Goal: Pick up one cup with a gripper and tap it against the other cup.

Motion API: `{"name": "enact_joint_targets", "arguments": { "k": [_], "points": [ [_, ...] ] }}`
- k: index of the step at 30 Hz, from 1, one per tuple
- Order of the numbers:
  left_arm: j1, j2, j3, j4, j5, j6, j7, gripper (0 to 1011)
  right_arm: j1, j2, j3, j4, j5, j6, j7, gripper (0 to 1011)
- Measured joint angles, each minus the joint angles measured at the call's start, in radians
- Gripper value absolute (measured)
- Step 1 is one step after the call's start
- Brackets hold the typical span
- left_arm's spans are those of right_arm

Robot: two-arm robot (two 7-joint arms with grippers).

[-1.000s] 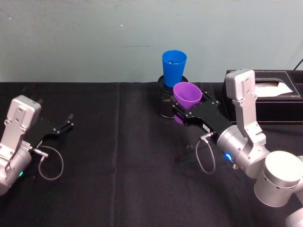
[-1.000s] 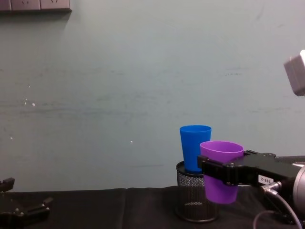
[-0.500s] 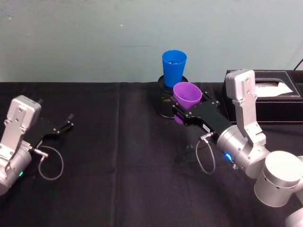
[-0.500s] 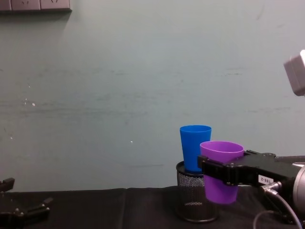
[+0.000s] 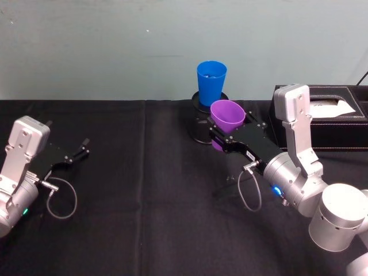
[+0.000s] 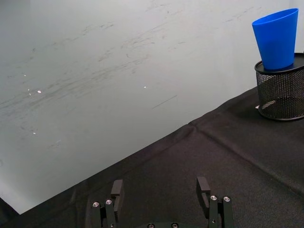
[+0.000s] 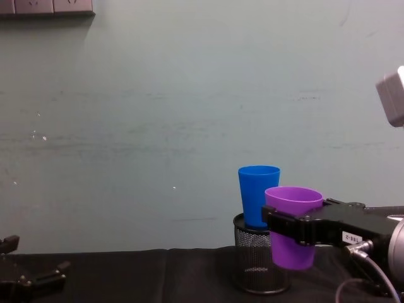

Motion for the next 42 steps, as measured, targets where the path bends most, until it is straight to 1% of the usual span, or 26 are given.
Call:
{"name": "enact_joint_targets", "arguments": {
  "k": [42],
  "points": [
    [0.0,0.0,0.0,0.0,0.0,0.0,0.0,1000,0.0,0.0,0.0,0.0,0.0,0.0,0.0,722]
  ]
}}
